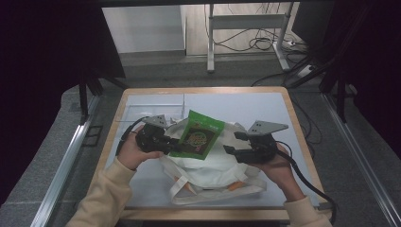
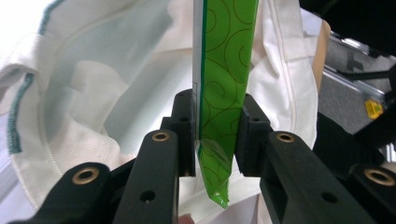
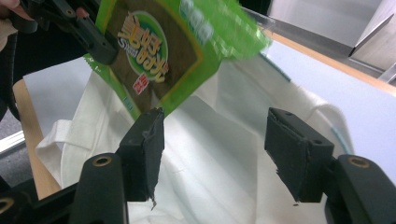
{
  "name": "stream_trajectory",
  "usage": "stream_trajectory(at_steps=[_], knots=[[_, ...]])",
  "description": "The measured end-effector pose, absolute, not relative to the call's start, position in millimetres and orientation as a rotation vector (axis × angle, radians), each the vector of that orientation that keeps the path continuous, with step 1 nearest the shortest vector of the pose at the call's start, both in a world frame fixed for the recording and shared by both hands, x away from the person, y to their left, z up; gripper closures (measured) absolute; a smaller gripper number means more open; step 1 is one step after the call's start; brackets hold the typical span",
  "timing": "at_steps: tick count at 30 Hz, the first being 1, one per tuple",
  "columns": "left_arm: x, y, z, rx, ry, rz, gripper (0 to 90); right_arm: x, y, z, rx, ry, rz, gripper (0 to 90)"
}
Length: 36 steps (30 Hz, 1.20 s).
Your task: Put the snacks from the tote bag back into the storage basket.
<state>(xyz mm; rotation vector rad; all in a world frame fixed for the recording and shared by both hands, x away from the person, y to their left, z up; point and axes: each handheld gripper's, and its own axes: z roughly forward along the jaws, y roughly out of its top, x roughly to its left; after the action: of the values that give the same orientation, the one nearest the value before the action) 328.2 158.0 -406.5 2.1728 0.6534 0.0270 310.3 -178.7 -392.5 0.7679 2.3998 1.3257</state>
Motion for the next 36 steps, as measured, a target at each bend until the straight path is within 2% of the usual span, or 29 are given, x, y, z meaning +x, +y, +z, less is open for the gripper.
stream_trajectory(at_steps=[36], knots=[[319.8, 154.7, -406.6, 2.065, 0.636, 0.051, 73.1, 297.8, -161.7, -428.1, 0.8, 2.469, 1.39, 35.4]])
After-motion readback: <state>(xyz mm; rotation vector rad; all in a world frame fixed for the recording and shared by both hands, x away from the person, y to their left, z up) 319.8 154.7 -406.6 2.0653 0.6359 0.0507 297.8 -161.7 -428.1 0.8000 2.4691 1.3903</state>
